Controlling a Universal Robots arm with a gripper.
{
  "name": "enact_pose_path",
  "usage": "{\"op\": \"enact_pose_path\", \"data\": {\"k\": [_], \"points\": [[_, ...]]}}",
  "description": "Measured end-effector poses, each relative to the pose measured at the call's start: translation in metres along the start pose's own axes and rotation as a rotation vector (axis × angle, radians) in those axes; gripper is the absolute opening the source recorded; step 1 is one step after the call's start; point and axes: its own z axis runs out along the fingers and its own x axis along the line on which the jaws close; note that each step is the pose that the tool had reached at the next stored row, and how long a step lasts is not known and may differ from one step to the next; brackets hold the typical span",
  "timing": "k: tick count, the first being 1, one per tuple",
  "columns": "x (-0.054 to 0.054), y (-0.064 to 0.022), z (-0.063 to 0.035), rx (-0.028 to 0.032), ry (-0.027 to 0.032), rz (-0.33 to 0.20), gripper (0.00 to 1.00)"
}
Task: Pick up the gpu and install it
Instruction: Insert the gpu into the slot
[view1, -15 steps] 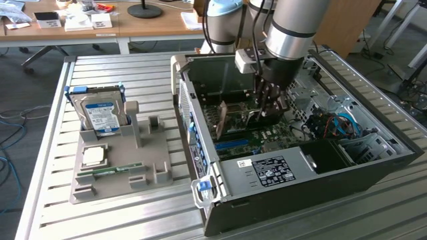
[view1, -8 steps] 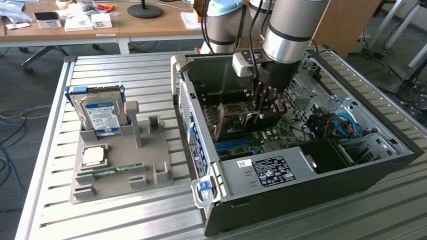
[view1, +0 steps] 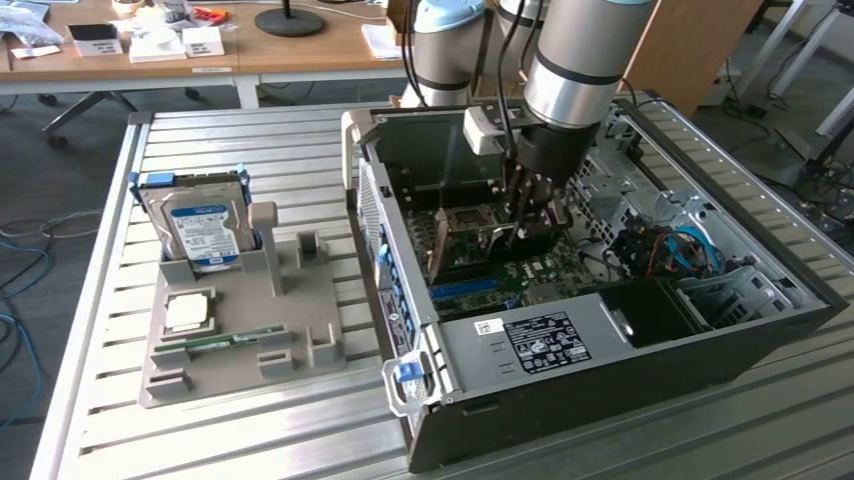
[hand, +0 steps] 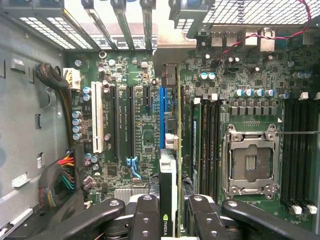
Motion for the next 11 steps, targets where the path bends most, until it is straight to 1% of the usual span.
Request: {"op": "enact_pose_path", "data": {"k": [3, 11], "points": [[0.0001, 0.0000, 0.0015, -0.0001, 0.0003, 0.000, 0.27], [0.0001, 0.0015, 0.0016, 0.0000, 0.0000, 0.000, 0.27]]}}
